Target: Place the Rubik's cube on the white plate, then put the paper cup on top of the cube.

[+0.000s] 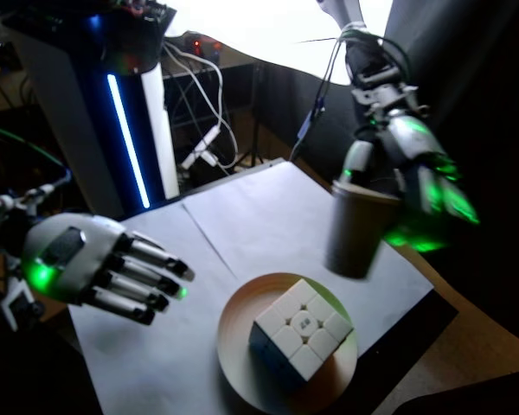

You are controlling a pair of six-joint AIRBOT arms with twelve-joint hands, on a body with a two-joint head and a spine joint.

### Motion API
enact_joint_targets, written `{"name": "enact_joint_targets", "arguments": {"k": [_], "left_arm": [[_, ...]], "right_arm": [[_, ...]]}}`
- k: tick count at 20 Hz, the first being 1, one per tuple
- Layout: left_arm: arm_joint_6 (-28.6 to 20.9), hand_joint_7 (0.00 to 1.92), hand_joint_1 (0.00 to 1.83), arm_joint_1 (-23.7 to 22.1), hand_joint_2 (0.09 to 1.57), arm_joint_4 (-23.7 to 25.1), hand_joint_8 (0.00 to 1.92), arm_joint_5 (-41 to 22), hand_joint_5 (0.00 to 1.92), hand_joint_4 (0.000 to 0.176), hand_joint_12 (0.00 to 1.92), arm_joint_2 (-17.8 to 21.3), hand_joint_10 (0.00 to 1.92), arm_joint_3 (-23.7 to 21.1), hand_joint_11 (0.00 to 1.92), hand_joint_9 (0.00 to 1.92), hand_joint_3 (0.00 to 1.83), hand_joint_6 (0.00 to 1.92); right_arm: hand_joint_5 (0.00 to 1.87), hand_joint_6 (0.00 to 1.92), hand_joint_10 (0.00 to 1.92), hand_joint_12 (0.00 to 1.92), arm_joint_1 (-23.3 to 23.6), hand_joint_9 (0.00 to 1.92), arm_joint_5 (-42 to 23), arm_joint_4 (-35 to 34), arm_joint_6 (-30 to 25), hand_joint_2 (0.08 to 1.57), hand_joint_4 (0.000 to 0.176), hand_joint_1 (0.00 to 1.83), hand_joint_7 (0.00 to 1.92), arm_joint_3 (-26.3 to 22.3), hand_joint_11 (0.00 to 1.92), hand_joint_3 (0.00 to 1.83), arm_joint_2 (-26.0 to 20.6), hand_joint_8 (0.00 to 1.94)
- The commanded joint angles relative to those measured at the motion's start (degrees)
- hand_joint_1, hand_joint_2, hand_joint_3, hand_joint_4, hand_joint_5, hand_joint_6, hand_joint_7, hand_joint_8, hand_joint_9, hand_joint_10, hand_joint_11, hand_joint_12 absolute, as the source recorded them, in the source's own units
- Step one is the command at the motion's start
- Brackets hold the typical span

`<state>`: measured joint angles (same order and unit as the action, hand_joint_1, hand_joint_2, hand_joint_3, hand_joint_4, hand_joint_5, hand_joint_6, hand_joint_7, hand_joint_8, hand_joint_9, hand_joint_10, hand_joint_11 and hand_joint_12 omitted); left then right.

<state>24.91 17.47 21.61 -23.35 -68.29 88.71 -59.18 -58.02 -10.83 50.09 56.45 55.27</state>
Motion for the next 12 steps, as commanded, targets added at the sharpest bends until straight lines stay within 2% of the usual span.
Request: {"name": "enact_joint_targets", "arguments": {"k": [1, 2, 3, 4, 5, 6, 7, 8, 9, 10, 11, 12], "left_arm": [[-0.4, 0.20, 1.08, -1.4, 1.23, -0.2, 1.72, -2.3, 0.10, 0.000, 1.92, -0.6, 1.88, 0.8, 0.43, 0.31, 0.00, 1.60], [-0.6, 0.22, 1.13, -2.1, 1.21, 1.1, 1.79, 0.0, 0.10, 0.000, 1.92, -1.5, 1.92, 1.9, 0.48, 0.35, 0.00, 1.63], [-2.2, 0.12, 1.10, -2.5, 1.22, 3.4, 1.88, 1.4, 0.03, 0.000, 1.92, -2.2, 1.92, 2.8, 0.39, 0.26, 0.00, 1.73], [-3.1, 0.14, 1.08, -2.5, 1.23, 4.5, 1.87, 2.6, 0.00, 0.000, 1.92, -2.9, 1.92, 3.6, 0.40, 0.28, 0.00, 1.74], [-3.1, 0.47, 1.21, -2.6, 1.31, 4.8, 1.72, 3.2, 0.00, 0.000, 1.92, -3.2, 1.90, 3.8, 0.44, 0.35, 0.01, 1.71], [-3.1, 0.59, 1.25, -2.6, 1.31, 5.3, 1.62, 3.9, 0.05, 0.000, 1.92, -3.7, 1.86, 4.1, 0.45, 0.42, 0.00, 1.68], [-3.1, 0.60, 1.26, -2.6, 1.31, 5.4, 1.62, 4.2, 0.09, 0.000, 1.92, -4.0, 1.87, 4.3, 0.41, 0.39, 0.00, 1.69], [-3.2, 0.57, 1.07, -2.6, 1.38, 5.4, 1.72, 4.1, 0.35, 0.000, 1.92, -4.3, 1.91, 4.3, 0.43, 0.38, 0.02, 1.75], [-3.5, 0.54, 1.03, -2.6, 1.39, 5.4, 1.73, 3.6, 0.42, 0.013, 1.92, -4.6, 1.90, 4.3, 0.44, 0.36, 0.01, 1.77], [-4.1, 0.18, 1.00, -2.6, 1.36, 5.4, 1.71, 2.9, 0.53, 0.000, 1.92, -4.7, 1.92, 4.3, 0.44, 0.28, 0.00, 1.66], [-4.7, 0.41, 1.00, -2.6, 1.41, 5.7, 1.82, 2.1, 0.47, 0.000, 1.92, -4.9, 1.92, 4.2, 0.55, 0.35, 0.00, 1.72], [-6.1, 0.49, 1.01, -2.6, 1.41, 6.9, 1.81, 1.6, 0.48, 0.022, 1.92, -5.1, 1.92, 4.3, 0.46, 0.35, 0.00, 1.71]], "right_arm": [[0.19, 1.00, 1.34, 1.84, 0.3, 0.29, -7.2, 0.3, -0.1, 1.25, 0.000, 0.79, 0.32, 0.2, 0.06, 0.00, 0.3, 1.03], [0.19, 1.00, 1.32, 1.83, 0.3, 0.28, -7.2, 0.3, -0.1, 1.25, 0.012, 0.78, 0.30, 0.2, 0.02, 0.00, 0.4, 0.98], [0.20, 0.99, 1.32, 1.82, 0.2, 0.30, -7.2, 0.3, -0.1, 1.25, 0.006, 0.75, 0.32, 0.2, 0.05, 0.00, 0.5, 0.89], [0.20, 0.96, 1.34, 1.82, 0.2, 0.30, -7.2, 0.3, -0.1, 1.24, 0.003, 0.77, 0.33, 0.2, 0.10, 0.00, 0.6, 0.85], [0.21, 0.96, 1.34, 1.81, 0.2, 0.31, -7.2, 0.3, -0.1, 1.24, 0.000, 0.81, 0.33, 0.2, 0.15, 0.00, 0.6, 0.84], [0.20, 0.96, 1.33, 1.79, 0.2, 0.32, -7.2, 0.3, -0.1, 1.25, 0.011, 0.76, 0.35, 0.2, 0.14, 0.00, 0.7, 0.87], [0.18, 1.00, 1.35, 1.81, 0.2, 0.29, -7.2, 0.3, -0.1, 1.27, 0.020, 0.73, 0.34, 0.2, 0.07, 0.00, 0.7, 0.94], [0.17, 1.05, 1.32, 1.80, 0.1, 0.27, -7.2, 0.3, -0.1, 1.27, 0.036, 0.70, 0.32, 0.2, 0.01, 0.00, 0.8, 0.93], [0.17, 1.03, 1.34, 1.83, 0.1, 0.28, -7.2, 0.3, -0.2, 1.27, 0.021, 0.73, 0.32, 0.2, 0.03, 0.00, 0.8, 0.88], [0.19, 0.95, 1.33, 1.78, 0.0, 0.29, -7.2, 0.3, -0.3, 1.27, 0.010, 0.77, 0.33, 0.2, 0.09, 0.00, 0.8, 0.82], [0.20, 0.93, 1.37, 1.79, 0.0, 0.32, -7.2, 0.3, -0.3, 1.27, 0.000, 0.81, 0.33, 0.2, 0.22, 0.00, 0.8, 0.84], [0.21, 0.99, 1.31, 1.75, -0.1, 0.31, -7.2, 0.3, -0.3, 1.26, 0.031, 0.76, 0.34, 0.2, 0.02, 0.00, 0.9, 0.89]]}}
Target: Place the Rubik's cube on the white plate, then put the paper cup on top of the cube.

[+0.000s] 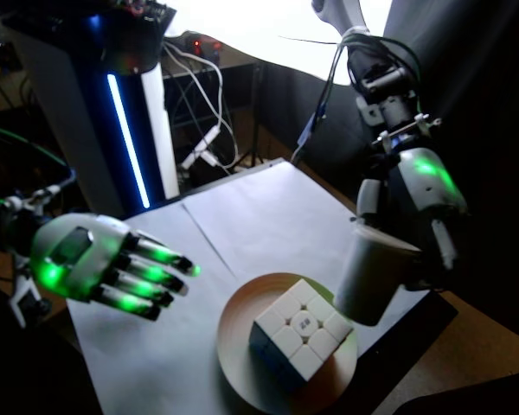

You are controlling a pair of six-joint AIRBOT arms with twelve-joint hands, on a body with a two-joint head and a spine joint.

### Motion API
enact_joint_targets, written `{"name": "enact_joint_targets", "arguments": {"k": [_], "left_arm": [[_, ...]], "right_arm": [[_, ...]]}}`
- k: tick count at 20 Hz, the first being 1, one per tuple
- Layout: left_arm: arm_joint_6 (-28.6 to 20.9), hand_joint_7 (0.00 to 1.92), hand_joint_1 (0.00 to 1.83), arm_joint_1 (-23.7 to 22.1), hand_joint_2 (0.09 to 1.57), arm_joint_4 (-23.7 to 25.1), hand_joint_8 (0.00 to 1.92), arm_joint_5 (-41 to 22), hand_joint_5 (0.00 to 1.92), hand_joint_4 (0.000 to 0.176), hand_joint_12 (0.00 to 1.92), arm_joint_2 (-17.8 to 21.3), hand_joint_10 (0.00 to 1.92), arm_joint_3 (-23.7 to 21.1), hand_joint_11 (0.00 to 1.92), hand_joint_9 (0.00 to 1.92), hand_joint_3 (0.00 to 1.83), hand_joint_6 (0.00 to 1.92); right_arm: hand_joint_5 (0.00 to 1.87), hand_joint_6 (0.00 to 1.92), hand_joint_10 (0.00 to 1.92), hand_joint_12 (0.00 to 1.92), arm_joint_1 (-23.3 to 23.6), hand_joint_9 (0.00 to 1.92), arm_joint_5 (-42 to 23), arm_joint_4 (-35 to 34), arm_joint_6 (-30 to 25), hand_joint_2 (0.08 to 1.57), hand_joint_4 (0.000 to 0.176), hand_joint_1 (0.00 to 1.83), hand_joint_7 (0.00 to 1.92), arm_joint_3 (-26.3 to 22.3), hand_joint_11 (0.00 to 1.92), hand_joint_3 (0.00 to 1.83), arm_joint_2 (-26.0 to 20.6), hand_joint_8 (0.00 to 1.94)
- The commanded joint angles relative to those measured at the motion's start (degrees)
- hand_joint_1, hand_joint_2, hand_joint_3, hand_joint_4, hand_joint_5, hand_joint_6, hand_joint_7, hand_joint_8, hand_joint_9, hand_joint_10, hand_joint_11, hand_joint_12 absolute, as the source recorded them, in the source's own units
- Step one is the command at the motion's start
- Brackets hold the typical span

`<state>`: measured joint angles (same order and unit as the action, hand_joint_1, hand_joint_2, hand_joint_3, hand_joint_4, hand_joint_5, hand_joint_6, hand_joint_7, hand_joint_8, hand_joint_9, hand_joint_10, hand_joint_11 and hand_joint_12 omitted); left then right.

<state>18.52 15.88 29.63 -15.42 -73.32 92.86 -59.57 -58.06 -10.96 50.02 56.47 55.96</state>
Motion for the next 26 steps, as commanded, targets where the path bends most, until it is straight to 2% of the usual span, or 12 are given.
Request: {"name": "enact_joint_targets", "arguments": {"k": [1, 5, 7, 8, 9, 12, 14, 18, 19, 20, 23, 26], "left_arm": [[-1.0, 0.52, 1.01, -1.0, 1.41, -0.2, 1.77, -7.2, 0.45, 0.024, 1.92, -0.3, 1.92, 0.1, 0.43, 0.33, 0.00, 1.76], [-1.3, 0.24, 0.96, -1.0, 1.35, 0.7, 1.71, -7.9, 0.55, 0.000, 1.92, -0.9, 1.84, -0.2, 0.39, 0.31, 0.00, 1.64], [-4.7, 0.27, 0.93, -1.4, 1.35, 4.6, 1.54, -8.1, 0.56, 0.000, 1.86, -1.3, 1.68, -0.1, 0.35, 0.30, 0.00, 1.63], [-6.0, 0.19, 0.91, -1.4, 1.37, 6.2, 1.55, -8.1, 0.53, 0.000, 1.89, -1.5, 1.71, 0.0, 0.31, 0.24, 0.00, 1.67], [-6.2, 0.16, 0.91, -1.5, 1.39, 7.1, 1.54, -7.9, 0.49, 0.000, 1.92, -1.7, 1.71, -0.1, 0.27, 0.22, 0.01, 1.71], [-8.2, 0.12, 0.99, -1.6, 1.25, 11.4, 1.58, -6.6, 0.09, 0.000, 1.92, -2.4, 1.83, 0.0, 0.39, 0.23, 0.00, 1.53], [-10.4, 0.00, 1.07, -1.7, 1.24, 15.0, 1.55, -5.5, 0.07, 0.000, 1.92, -2.9, 1.83, 0.3, 0.25, 0.01, 0.00, 1.66], [-10.4, 0.00, 1.06, -1.8, 1.22, 17.6, 1.42, -3.8, 0.13, 0.000, 1.92, -3.2, 1.74, 0.3, 0.12, 0.00, 0.00, 1.53], [-10.4, 0.00, 1.07, -1.9, 1.23, 18.5, 1.27, -3.2, 0.14, 0.000, 1.92, -3.2, 1.53, 0.3, 0.00, 0.00, 0.00, 1.53], [-10.4, 0.01, 1.05, -2.0, 1.22, 19.0, 1.20, -2.8, 0.15, 0.000, 1.92, -3.1, 1.39, 0.3, 0.00, 0.00, 0.00, 1.56], [-10.4, 0.04, 1.03, -2.0, 1.23, 19.3, 1.27, -1.9, 0.15, 0.000, 1.92, -2.6, 1.58, 0.3, 0.25, 0.04, 0.00, 1.58], [-10.4, 0.05, 1.05, -2.2, 1.23, 20.5, 1.57, -1.1, 0.14, 0.000, 1.92, -2.7, 1.82, 0.3, 0.39, 0.10, 0.00, 1.66]], "right_arm": [[0.22, 0.98, 1.26, 1.68, 0.3, 0.27, -7.1, 0.4, -0.3, 1.26, 0.043, 0.76, 0.33, 0.2, 0.00, 0.00, 0.2, 0.93], [0.23, 0.93, 1.34, 1.84, 0.3, 0.33, -7.1, 0.4, -0.3, 1.26, 0.017, 0.76, 0.37, 0.3, 0.13, 0.00, 0.3, 0.91], [0.19, 1.05, 1.30, 1.86, 0.3, 0.27, -7.1, 0.4, -0.3, 1.24, 0.055, 0.68, 0.33, 0.3, 0.00, 0.00, 0.4, 0.93], [0.21, 1.02, 1.35, 1.88, 0.3, 0.28, -7.1, 0.4, -0.3, 1.23, 0.015, 0.74, 0.32, 0.3, 0.04, 0.00, 0.4, 0.93], [0.20, 1.00, 1.36, 1.84, 0.3, 0.30, -7.1, 0.4, -0.3, 1.24, 0.010, 0.80, 0.32, 0.3, 0.15, 0.00, 0.5, 0.93], [0.19, 1.06, 1.28, 1.72, 0.3, 0.27, -7.1, 0.4, -0.3, 1.25, 0.037, 0.70, 0.32, 0.4, 0.00, 0.00, 0.6, 0.96], [0.16, 1.01, 1.37, 1.84, 0.3, 0.28, -7.1, 0.4, -0.3, 1.24, 0.007, 0.73, 0.28, 0.4, 0.13, 0.00, 0.7, 0.96], [0.17, 1.03, 1.27, 1.70, 0.3, 0.25, -7.1, 0.4, -0.3, 1.25, 0.027, 0.70, 0.30, 0.4, 0.00, 0.00, 0.7, 0.97], [0.16, 0.99, 1.27, 1.80, 0.3, 0.24, -7.1, 0.3, -0.3, 1.27, 0.000, 0.72, 0.28, 0.4, 0.02, 0.00, 0.7, 1.02], [0.16, 1.00, 1.28, 1.81, 0.3, 0.23, -7.1, 0.3, -0.3, 1.27, 0.011, 0.73, 0.26, 0.4, 0.00, 0.00, 0.7, 1.02], [0.19, 1.04, 1.28, 1.72, 0.1, 0.29, -7.1, 0.2, -0.4, 1.25, 0.040, 0.68, 0.32, 0.4, 0.00, 0.00, 0.7, 0.90], [0.18, 0.97, 1.35, 1.80, 0.0, 0.28, -7.1, 0.1, -0.4, 1.27, 0.000, 0.73, 0.31, 0.4, 0.06, 0.00, 0.8, 0.93]]}}
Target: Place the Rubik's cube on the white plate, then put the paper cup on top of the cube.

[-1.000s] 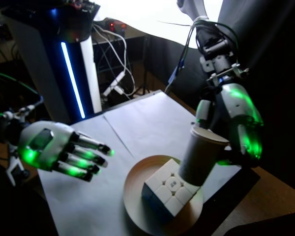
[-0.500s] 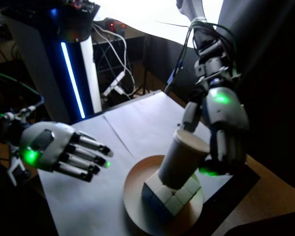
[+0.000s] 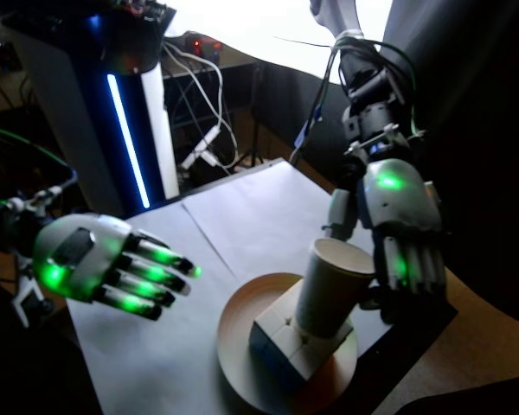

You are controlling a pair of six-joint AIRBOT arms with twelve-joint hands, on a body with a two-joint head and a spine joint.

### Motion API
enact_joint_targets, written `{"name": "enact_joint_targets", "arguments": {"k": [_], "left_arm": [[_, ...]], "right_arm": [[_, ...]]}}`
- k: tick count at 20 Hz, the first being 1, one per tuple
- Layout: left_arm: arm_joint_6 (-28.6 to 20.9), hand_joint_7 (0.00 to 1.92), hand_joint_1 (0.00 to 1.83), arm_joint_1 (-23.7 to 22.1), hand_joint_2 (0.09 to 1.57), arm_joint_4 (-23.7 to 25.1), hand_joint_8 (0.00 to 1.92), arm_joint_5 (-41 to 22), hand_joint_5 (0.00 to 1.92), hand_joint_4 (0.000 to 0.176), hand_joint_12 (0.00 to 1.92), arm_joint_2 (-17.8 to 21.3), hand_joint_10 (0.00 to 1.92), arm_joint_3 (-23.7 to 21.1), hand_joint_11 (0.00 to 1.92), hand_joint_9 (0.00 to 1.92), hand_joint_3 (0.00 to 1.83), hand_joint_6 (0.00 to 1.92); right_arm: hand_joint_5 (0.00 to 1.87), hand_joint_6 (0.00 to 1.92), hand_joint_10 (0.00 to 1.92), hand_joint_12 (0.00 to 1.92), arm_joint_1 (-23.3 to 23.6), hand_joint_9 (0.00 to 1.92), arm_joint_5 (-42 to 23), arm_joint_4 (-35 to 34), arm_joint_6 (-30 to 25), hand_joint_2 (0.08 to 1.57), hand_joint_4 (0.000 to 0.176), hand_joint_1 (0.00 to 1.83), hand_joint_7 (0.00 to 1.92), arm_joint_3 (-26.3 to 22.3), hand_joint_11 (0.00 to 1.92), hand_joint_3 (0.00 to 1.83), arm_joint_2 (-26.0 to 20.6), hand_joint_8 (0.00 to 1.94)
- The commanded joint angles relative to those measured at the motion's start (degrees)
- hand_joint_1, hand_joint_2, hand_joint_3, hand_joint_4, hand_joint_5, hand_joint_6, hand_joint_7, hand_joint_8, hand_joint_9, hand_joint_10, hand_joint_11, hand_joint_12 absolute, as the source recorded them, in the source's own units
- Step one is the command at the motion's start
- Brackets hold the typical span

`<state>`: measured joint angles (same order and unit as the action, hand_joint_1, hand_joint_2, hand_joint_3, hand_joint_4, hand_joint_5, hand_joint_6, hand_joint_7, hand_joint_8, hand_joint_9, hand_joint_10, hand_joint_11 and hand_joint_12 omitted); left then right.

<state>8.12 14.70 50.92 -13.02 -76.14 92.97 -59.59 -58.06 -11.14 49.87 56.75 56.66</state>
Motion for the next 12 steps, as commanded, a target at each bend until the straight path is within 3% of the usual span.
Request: {"name": "enact_joint_targets", "arguments": {"k": [1, 2, 4, 5, 6, 7, 8, 9, 10, 11, 12], "left_arm": [[0.0, 0.09, 1.03, -1.2, 1.24, -0.5, 1.60, -3.3, 0.15, 0.000, 1.92, 0.1, 1.83, 0.2, 0.42, 0.16, 0.00, 1.67], [0.0, 0.06, 1.03, -1.6, 1.25, 0.1, 1.56, -3.0, 0.15, 0.000, 1.92, 0.1, 1.81, 0.2, 0.35, 0.13, 0.00, 1.65], [0.0, 0.04, 1.04, -1.9, 1.29, 1.0, 1.64, -2.4, 0.14, 0.000, 1.92, 0.0, 1.87, 0.2, 0.35, 0.11, 0.00, 1.66], [0.0, 0.02, 1.02, -1.9, 1.29, 1.4, 1.61, -2.2, 0.15, 0.000, 1.92, -0.1, 1.84, 0.1, 0.27, 0.05, 0.00, 1.67], [0.0, 0.03, 0.99, -1.9, 1.30, 1.7, 1.53, -2.1, 0.15, 0.000, 1.92, -0.3, 1.77, 0.2, 0.19, 0.04, 0.00, 1.66], [0.0, 0.03, 1.01, -2.0, 1.30, 1.9, 1.49, -1.9, 0.15, 0.000, 1.92, -0.3, 1.78, 0.2, 0.29, 0.08, 0.00, 1.62], [0.0, 0.01, 1.02, -2.1, 1.29, 2.0, 1.47, -1.8, 0.15, 0.000, 1.92, -0.4, 1.75, 0.2, 0.21, 0.02, 0.00, 1.62], [0.0, 0.00, 1.04, -2.1, 1.31, 2.2, 1.45, -1.7, 0.11, 0.000, 1.92, -0.6, 1.73, 0.2, 0.18, 0.00, 0.00, 1.59], [0.0, 0.01, 1.07, -2.1, 1.31, 2.2, 1.54, -1.6, 0.08, 0.000, 1.92, -0.7, 1.81, 0.2, 0.33, 0.08, 0.00, 1.55], [0.0, 0.00, 1.08, -2.1, 1.31, 2.3, 1.53, -1.5, 0.06, 0.000, 1.92, -0.8, 1.81, 0.2, 0.33, 0.07, 0.00, 1.55], [0.0, 0.02, 1.05, -2.1, 1.31, 2.3, 1.56, -1.4, 0.04, 0.000, 1.92, -0.9, 1.81, 0.3, 0.36, 0.13, 0.00, 1.54]], "right_arm": [[0.20, 0.97, 1.27, 1.70, 0.1, 0.29, -7.1, 0.3, -0.3, 1.26, 0.022, 0.72, 0.34, 0.1, 0.00, 0.00, 0.1, 0.92], [0.20, 0.98, 1.26, 1.67, 0.1, 0.28, -7.1, 0.3, -0.3, 1.25, 0.032, 0.73, 0.32, 0.1, 0.00, 0.00, 0.1, 0.99], [0.18, 0.96, 1.32, 1.82, 0.1, 0.30, -7.1, 0.3, -0.3, 1.26, 0.000, 0.76, 0.31, 0.2, 0.11, 0.00, 0.2, 0.91], [0.18, 0.93, 1.34, 1.78, 0.1, 0.31, -7.1, 0.3, -0.3, 1.27, 0.000, 0.77, 0.30, 0.2, 0.19, 0.00, 0.2, 0.86], [0.18, 0.94, 1.32, 1.80, 0.1, 0.31, -7.1, 0.2, -0.3, 1.27, 0.000, 0.74, 0.33, 0.2, 0.10, 0.00, 0.2, 0.87], [0.21, 0.98, 1.24, 1.69, 0.1, 0.33, -7.1, 0.2, -0.3, 1.25, 0.029, 0.73, 0.37, 0.2, 0.00, 0.00, 0.2, 0.92], [0.21, 1.00, 1.24, 1.64, 0.1, 0.31, -7.1, 0.2, -0.3, 1.25, 0.032, 0.73, 0.36, 0.2, 0.00, 0.00, 0.2, 0.98], [0.18, 0.98, 1.31, 1.83, 0.1, 0.29, -7.1, 0.2, -0.3, 1.26, 0.000, 0.78, 0.31, 0.2, 0.01, 0.00, 0.3, 0.96], [0.17, 0.96, 1.33, 1.83, 0.1, 0.29, -7.1, 0.2, -0.3, 1.26, 0.000, 0.75, 0.31, 0.2, 0.08, 0.00, 0.3, 0.89], [0.20, 0.95, 1.28, 1.80, 0.1, 0.31, -7.1, 0.2, -0.3, 1.24, 0.007, 0.73, 0.34, 0.2, 0.02, 0.00, 0.4, 0.88], [0.21, 0.95, 1.28, 1.75, 0.1, 0.30, -7.1, 0.2, -0.3, 1.24, 0.027, 0.72, 0.33, 0.2, 0.00, 0.00, 0.4, 0.90]]}}
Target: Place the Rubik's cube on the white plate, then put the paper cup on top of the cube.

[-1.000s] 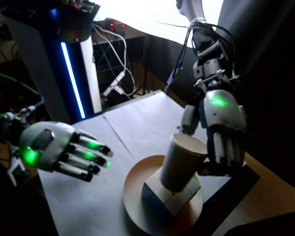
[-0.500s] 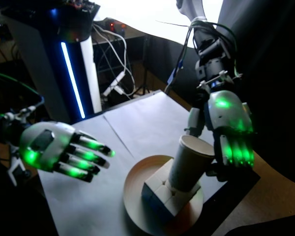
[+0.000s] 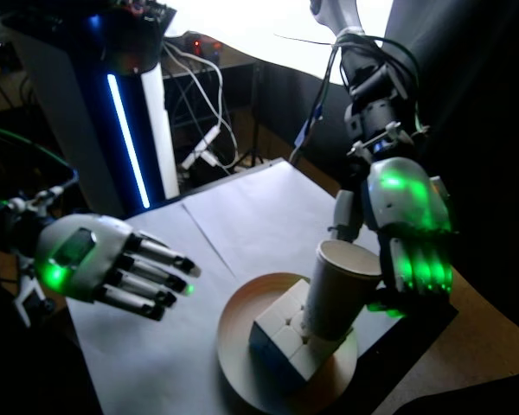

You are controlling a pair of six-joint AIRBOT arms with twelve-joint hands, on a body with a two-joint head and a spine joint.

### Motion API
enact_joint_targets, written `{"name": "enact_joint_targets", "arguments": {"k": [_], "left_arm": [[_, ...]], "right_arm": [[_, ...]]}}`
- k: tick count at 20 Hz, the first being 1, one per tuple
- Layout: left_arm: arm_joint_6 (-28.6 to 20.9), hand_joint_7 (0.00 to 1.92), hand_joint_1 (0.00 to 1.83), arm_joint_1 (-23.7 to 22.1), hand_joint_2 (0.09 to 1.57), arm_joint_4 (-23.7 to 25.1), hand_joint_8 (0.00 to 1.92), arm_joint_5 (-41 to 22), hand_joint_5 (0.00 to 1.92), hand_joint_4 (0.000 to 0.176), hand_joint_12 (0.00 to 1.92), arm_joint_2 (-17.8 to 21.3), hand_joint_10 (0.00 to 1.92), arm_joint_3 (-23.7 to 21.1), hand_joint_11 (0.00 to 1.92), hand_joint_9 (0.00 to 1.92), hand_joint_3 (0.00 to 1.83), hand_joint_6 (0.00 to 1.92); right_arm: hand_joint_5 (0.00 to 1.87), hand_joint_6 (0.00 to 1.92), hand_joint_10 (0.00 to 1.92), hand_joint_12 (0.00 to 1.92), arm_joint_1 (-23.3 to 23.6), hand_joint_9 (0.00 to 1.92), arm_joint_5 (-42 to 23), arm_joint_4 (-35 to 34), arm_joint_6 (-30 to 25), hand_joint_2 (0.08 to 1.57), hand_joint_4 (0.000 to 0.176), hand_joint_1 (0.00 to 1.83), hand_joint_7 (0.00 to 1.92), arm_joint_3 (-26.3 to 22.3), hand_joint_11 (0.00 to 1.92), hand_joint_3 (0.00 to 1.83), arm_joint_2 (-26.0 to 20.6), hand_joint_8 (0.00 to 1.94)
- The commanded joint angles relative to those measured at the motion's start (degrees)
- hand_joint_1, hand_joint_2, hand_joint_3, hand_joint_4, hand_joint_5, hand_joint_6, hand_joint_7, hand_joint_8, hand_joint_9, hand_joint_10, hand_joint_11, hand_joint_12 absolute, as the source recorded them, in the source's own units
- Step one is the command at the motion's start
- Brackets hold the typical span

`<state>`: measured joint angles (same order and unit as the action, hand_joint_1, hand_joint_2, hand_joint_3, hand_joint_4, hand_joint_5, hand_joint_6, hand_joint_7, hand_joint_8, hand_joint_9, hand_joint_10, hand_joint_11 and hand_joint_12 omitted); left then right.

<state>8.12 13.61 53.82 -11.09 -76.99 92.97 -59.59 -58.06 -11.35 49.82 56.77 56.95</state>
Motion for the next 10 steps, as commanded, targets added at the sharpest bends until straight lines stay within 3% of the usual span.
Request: {"name": "enact_joint_targets", "arguments": {"k": [1, 2, 3, 4, 5, 6, 7, 8, 9, 10], "left_arm": [[0.0, 0.03, 1.06, -1.0, 1.30, -0.6, 1.60, -3.2, 0.05, 0.000, 1.92, -0.2, 1.82, 0.4, 0.38, 0.15, 0.00, 1.58], [0.0, 0.02, 1.05, -1.0, 1.30, -0.6, 1.54, -3.0, 0.04, 0.000, 1.92, -0.3, 1.75, 0.6, 0.30, 0.12, 0.00, 1.60], [0.0, 0.02, 1.03, -1.0, 1.31, -0.6, 1.56, -3.0, 0.02, 0.000, 1.92, -0.4, 1.75, 0.7, 0.26, 0.13, 0.00, 1.61], [0.0, 0.06, 1.01, -1.0, 1.29, -0.6, 1.61, -2.9, 0.02, 0.000, 1.92, -0.5, 1.81, 0.8, 0.30, 0.17, 0.00, 1.59], [0.0, 0.08, 1.02, -1.0, 1.28, -0.6, 1.64, -2.9, 0.03, 0.000, 1.92, -0.7, 1.86, 0.8, 0.32, 0.18, 0.00, 1.59], [0.0, 0.08, 1.02, -1.0, 1.28, -0.6, 1.64, -2.8, 0.03, 0.000, 1.92, -0.8, 1.86, 0.9, 0.32, 0.18, 0.00, 1.59], [0.0, 0.06, 0.99, -1.0, 1.28, -0.4, 1.60, -2.7, 0.03, 0.000, 1.92, -0.8, 1.79, 0.9, 0.27, 0.15, 0.00, 1.67], [0.0, 0.05, 0.99, -1.0, 1.29, -0.3, 1.59, -2.6, 0.02, 0.000, 1.92, -0.8, 1.76, 0.8, 0.25, 0.13, 0.00, 1.71], [0.0, 0.10, 0.84, -1.0, 1.42, -0.3, 1.61, -2.6, 0.43, 0.000, 1.92, -0.7, 1.81, 0.7, 0.34, 0.19, 0.00, 1.78], [0.0, 0.11, 1.00, -0.9, 1.27, -0.3, 1.61, -2.6, 0.11, 0.000, 1.92, -0.5, 1.84, 0.6, 0.40, 0.24, 0.00, 1.70]], "right_arm": [[0.21, 0.95, 1.28, 1.70, 0.1, 0.28, -7.1, 0.4, -0.3, 1.24, 0.028, 0.70, 0.32, 0.2, 0.00, 0.00, 0.1, 0.91], [0.20, 0.96, 1.30, 1.75, 0.1, 0.28, -7.1, 0.4, -0.3, 1.25, 0.009, 0.73, 0.29, 0.2, 0.00, 0.00, 0.1, 0.90], [0.18, 0.95, 1.36, 1.80, 0.1, 0.31, -7.1, 0.4, -0.3, 1.27, 0.000, 0.75, 0.30, 0.2, 0.17, 0.00, 0.1, 0.83], [0.20, 0.92, 1.33, 1.81, 0.1, 0.31, -7.1, 0.3, -0.3, 1.26, 0.005, 0.75, 0.33, 0.2, 0.07, 0.00, 0.1, 0.81], [0.21, 0.93, 1.25, 1.69, 0.1, 0.28, -7.1, 0.3, -0.3, 1.25, 0.031, 0.70, 0.34, 0.2, 0.00, 0.00, 0.1, 0.84], [0.21, 0.92, 1.23, 1.66, 0.1, 0.27, -7.1, 0.3, -0.3, 1.25, 0.030, 0.69, 0.34, 0.2, 0.00, 0.00, 0.1, 0.85], [0.20, 0.94, 1.33, 1.78, 0.1, 0.29, -7.1, 0.3, -0.3, 1.26, 0.009, 0.73, 0.30, 0.2, 0.09, 0.00, 0.1, 0.86], [0.19, 0.94, 1.35, 1.79, 0.1, 0.29, -7.1, 0.3, -0.3, 1.26, 0.000, 0.73, 0.29, 0.2, 0.13, 0.00, 0.1, 0.87], [0.19, 0.90, 1.34, 1.79, 0.1, 0.29, -7.1, 0.3, -0.4, 1.27, 0.000, 0.73, 0.29, 0.1, 0.12, 0.00, 0.1, 0.84], [0.19, 0.91, 1.31, 1.77, 0.0, 0.29, -7.1, 0.2, -0.4, 1.27, 0.020, 0.71, 0.29, 0.2, 0.10, 0.00, 0.1, 0.84]]}}
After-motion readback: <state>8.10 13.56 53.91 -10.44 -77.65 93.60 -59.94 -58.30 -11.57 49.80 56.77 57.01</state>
